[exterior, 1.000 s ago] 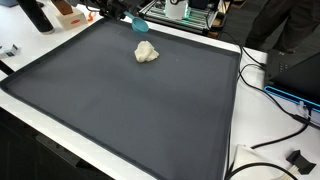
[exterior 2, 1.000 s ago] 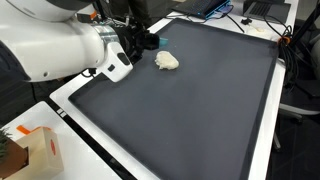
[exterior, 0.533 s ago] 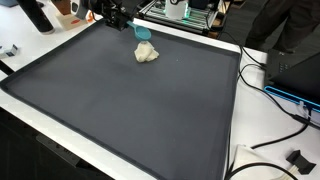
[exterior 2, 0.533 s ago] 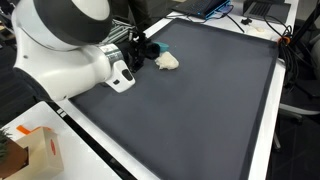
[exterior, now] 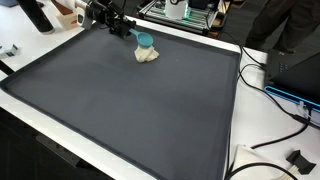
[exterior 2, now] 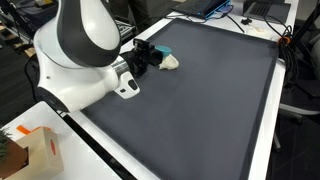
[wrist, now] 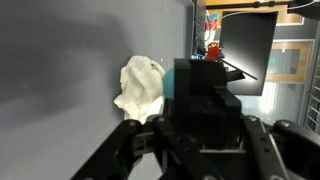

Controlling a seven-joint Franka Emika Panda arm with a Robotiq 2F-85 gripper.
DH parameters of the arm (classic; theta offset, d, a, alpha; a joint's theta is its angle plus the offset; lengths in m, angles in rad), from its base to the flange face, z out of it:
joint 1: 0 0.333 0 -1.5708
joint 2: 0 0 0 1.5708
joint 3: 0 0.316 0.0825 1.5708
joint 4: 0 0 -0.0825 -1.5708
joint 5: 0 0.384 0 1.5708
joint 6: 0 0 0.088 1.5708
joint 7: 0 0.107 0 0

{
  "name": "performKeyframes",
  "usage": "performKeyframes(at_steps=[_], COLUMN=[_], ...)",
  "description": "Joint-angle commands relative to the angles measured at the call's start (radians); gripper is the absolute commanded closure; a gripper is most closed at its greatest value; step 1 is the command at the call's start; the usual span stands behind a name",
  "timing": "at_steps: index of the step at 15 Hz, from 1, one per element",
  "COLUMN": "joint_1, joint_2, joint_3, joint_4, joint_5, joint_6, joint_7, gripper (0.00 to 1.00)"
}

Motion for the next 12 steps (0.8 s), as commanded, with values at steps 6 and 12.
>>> performKeyframes(at_steps=[6, 12], joint_1=[0.020, 0.036], joint_2=[0.049, 0.019], joint_3=[-0.022, -0.019], joint_4=[0.009, -0.018], joint_5=[-0.022, -0.069], joint_6=[0.173, 0.258], joint_7=[0.027, -0.001], gripper=[0.75, 0.75])
